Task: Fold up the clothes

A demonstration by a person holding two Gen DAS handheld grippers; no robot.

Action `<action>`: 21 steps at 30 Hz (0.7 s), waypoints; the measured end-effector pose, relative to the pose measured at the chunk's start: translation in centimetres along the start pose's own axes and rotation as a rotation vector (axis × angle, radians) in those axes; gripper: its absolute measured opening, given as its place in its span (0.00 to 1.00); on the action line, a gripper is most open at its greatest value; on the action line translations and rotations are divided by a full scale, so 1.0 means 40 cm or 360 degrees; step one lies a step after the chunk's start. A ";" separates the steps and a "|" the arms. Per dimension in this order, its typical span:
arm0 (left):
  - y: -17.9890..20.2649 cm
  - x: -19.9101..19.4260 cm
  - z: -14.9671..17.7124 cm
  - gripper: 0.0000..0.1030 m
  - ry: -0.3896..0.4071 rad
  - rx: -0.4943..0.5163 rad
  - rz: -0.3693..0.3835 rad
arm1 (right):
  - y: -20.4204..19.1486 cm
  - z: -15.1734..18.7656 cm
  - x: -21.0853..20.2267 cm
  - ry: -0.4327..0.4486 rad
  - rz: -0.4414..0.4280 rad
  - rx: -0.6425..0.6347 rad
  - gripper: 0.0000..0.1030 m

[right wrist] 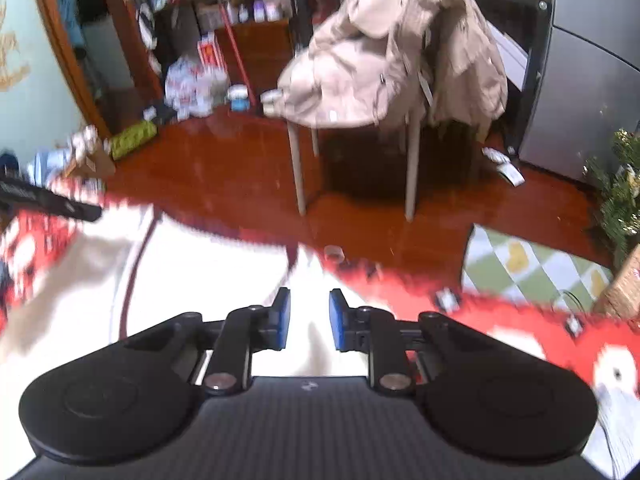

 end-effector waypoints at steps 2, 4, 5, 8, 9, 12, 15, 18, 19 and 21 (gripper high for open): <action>-0.020 -0.005 0.039 0.07 -0.0024 0.0004 -0.0029 | 0.011 0.043 -0.007 -0.0029 0.0035 -0.0035 0.20; -0.042 0.003 0.065 0.07 -0.0039 0.0001 -0.0066 | 0.029 0.075 -0.006 -0.0024 0.0086 -0.0050 0.20; -0.052 0.006 0.074 0.07 -0.0045 -0.0002 -0.0083 | 0.047 0.071 0.001 0.0008 0.0106 -0.0014 0.20; -0.069 0.016 0.078 0.07 -0.0043 -0.0025 -0.0070 | 0.087 0.051 0.032 0.0058 0.0146 0.0026 0.24; -0.070 0.018 0.075 0.07 -0.0039 -0.0021 -0.0065 | 0.099 0.043 0.044 0.0066 0.0156 0.0027 0.27; -0.073 0.028 0.062 0.07 -0.0031 -0.0006 -0.0051 | 0.099 0.042 0.075 0.0021 0.0102 -0.0045 0.32; -0.074 0.036 0.055 0.07 -0.0023 -0.0002 -0.0035 | 0.096 0.032 0.106 0.0017 0.0076 -0.0095 0.30; -0.075 0.040 0.053 0.07 -0.0013 0.0002 -0.0030 | 0.100 0.022 0.124 0.0029 0.0099 -0.0085 0.04; -0.077 0.040 0.054 0.07 -0.0011 0.0002 -0.0031 | 0.102 0.020 0.127 0.0033 0.0114 -0.0081 0.04; -0.081 0.039 0.050 0.07 -0.0003 0.0005 -0.0040 | 0.106 0.017 0.133 0.0042 0.0146 -0.0074 0.04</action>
Point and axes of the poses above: each gripper's, at about its wrist camera, not at the fingertips, and x roughly the way its jaws point, y to its right, z to its underside, the point moved 6 cm from there along x, roughly the way its jaws point, and after that the axes turned 1 degree about -x, right-handed, at the moved point
